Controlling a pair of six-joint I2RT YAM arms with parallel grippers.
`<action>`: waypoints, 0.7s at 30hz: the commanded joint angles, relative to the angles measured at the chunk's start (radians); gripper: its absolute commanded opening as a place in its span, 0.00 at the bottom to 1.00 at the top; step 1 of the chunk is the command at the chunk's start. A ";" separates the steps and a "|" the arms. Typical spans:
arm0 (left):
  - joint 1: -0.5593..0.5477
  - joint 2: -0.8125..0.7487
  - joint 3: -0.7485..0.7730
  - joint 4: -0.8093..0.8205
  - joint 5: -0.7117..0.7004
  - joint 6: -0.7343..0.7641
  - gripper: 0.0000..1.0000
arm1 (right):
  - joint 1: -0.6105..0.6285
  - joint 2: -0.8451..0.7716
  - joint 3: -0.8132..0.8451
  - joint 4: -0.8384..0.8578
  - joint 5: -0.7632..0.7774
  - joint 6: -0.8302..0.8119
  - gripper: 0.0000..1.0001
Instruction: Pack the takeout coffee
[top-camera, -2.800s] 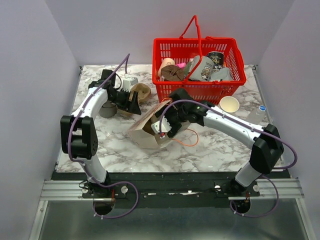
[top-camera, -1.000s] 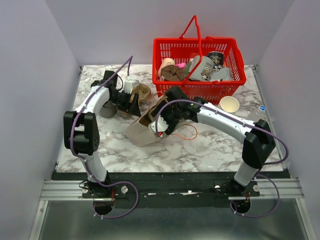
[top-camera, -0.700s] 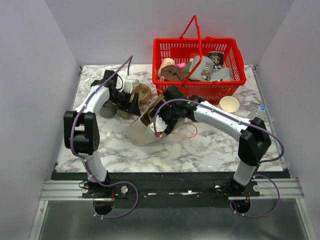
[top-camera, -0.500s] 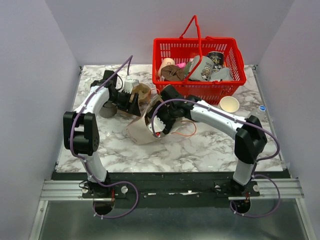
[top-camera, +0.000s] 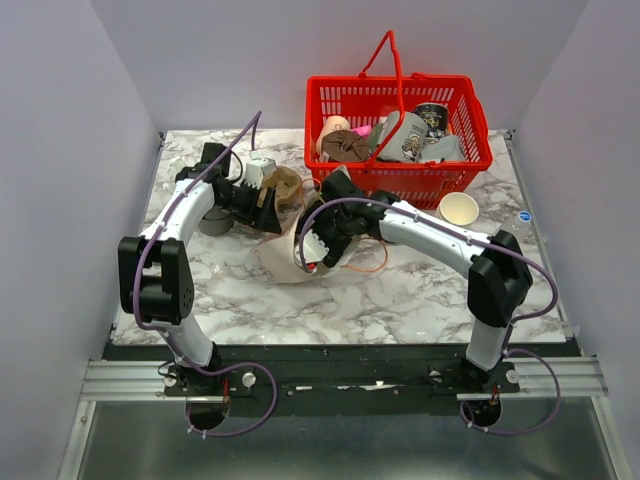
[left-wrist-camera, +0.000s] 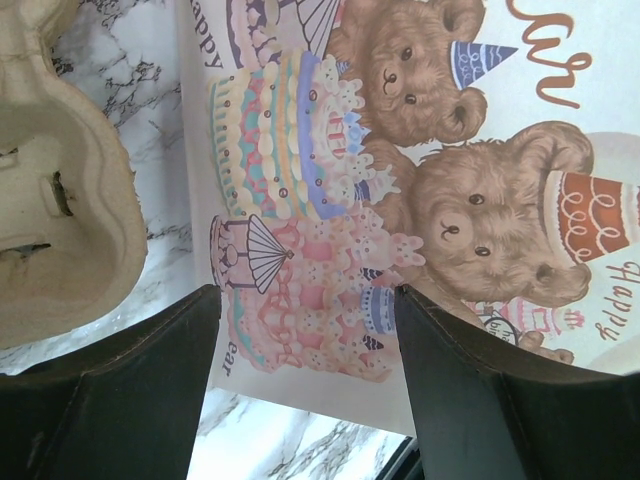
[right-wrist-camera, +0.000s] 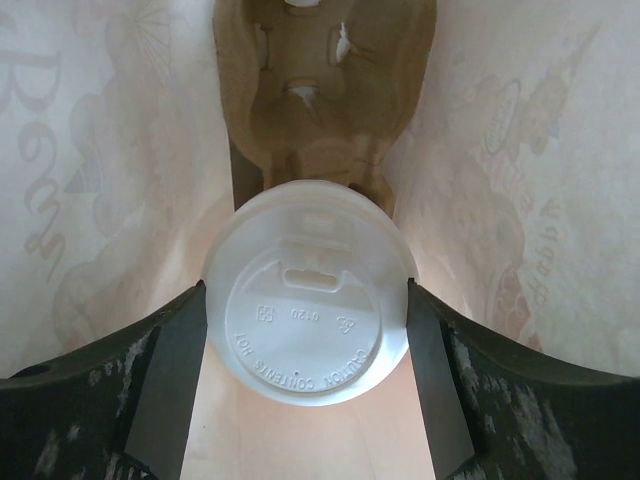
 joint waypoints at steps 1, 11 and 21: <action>-0.003 -0.034 -0.014 0.017 0.043 -0.006 0.79 | -0.016 -0.034 -0.030 -0.045 0.095 0.106 0.61; 0.006 -0.049 -0.005 -0.018 0.057 0.020 0.79 | -0.014 -0.106 -0.063 0.009 0.107 0.218 0.92; 0.006 -0.067 -0.026 -0.009 0.071 0.017 0.79 | -0.013 -0.130 -0.047 -0.050 0.060 0.296 1.00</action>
